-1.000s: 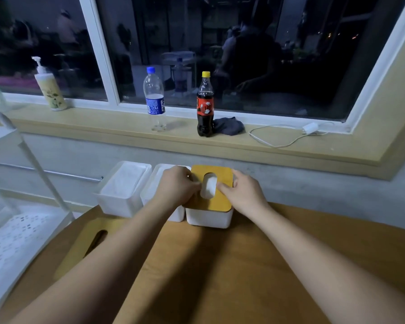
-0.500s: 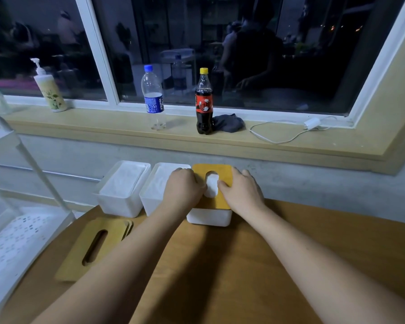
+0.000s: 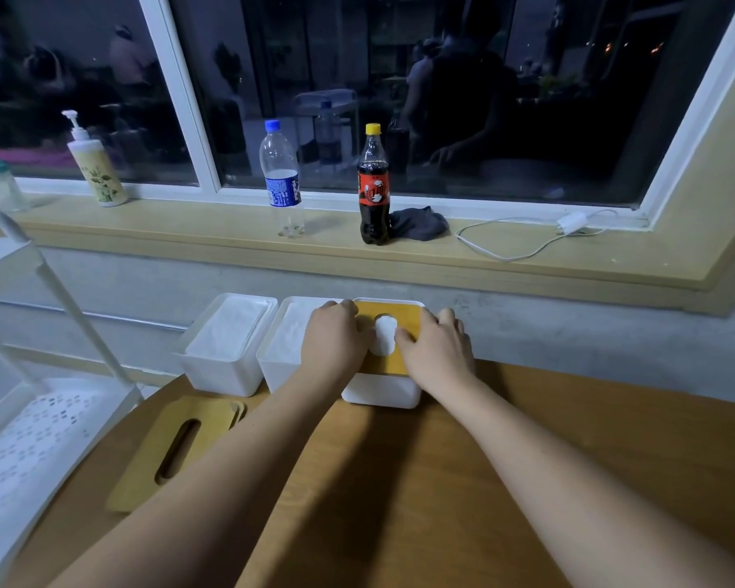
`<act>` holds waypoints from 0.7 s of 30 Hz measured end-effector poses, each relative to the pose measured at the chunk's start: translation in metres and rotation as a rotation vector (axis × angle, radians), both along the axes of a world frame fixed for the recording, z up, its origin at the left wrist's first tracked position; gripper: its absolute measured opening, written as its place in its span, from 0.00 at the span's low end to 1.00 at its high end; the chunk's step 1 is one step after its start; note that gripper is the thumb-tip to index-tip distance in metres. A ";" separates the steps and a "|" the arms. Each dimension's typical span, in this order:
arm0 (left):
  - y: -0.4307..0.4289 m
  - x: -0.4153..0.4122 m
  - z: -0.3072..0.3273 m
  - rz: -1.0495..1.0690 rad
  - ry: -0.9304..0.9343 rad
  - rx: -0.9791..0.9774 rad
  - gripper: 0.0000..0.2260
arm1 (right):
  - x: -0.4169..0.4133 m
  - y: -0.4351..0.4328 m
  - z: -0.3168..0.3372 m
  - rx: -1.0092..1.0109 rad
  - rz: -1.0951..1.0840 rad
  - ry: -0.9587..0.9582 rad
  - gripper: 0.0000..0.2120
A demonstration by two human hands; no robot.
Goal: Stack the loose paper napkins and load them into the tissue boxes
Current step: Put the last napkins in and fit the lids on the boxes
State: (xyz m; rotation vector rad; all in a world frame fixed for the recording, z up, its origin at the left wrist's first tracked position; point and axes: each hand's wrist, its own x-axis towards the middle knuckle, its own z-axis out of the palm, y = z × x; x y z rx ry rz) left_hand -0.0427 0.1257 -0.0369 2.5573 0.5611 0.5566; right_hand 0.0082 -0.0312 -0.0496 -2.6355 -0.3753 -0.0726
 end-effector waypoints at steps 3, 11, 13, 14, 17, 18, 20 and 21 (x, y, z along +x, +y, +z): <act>0.002 -0.001 -0.003 -0.058 0.032 0.025 0.18 | 0.001 0.000 0.000 0.015 0.010 0.017 0.27; 0.044 -0.024 0.038 -0.581 0.262 0.000 0.44 | 0.031 -0.003 0.013 0.084 0.122 0.003 0.29; 0.041 -0.023 0.038 -0.666 0.310 0.090 0.43 | 0.048 0.001 0.018 0.064 0.170 0.025 0.27; 0.038 -0.020 0.036 -0.692 0.332 0.126 0.42 | 0.056 0.003 0.020 0.063 0.197 0.054 0.27; 0.033 -0.014 0.025 -0.729 0.335 0.156 0.37 | 0.069 0.008 0.022 0.089 0.284 0.157 0.24; 0.034 -0.012 0.021 -0.733 0.320 0.151 0.35 | 0.070 0.009 0.021 0.102 0.300 0.174 0.23; 0.035 -0.011 0.013 -0.734 0.282 0.123 0.32 | 0.071 0.009 0.019 0.135 0.309 0.185 0.22; 0.034 -0.011 0.010 -0.725 0.263 0.112 0.31 | 0.072 0.008 0.018 0.147 0.306 0.187 0.22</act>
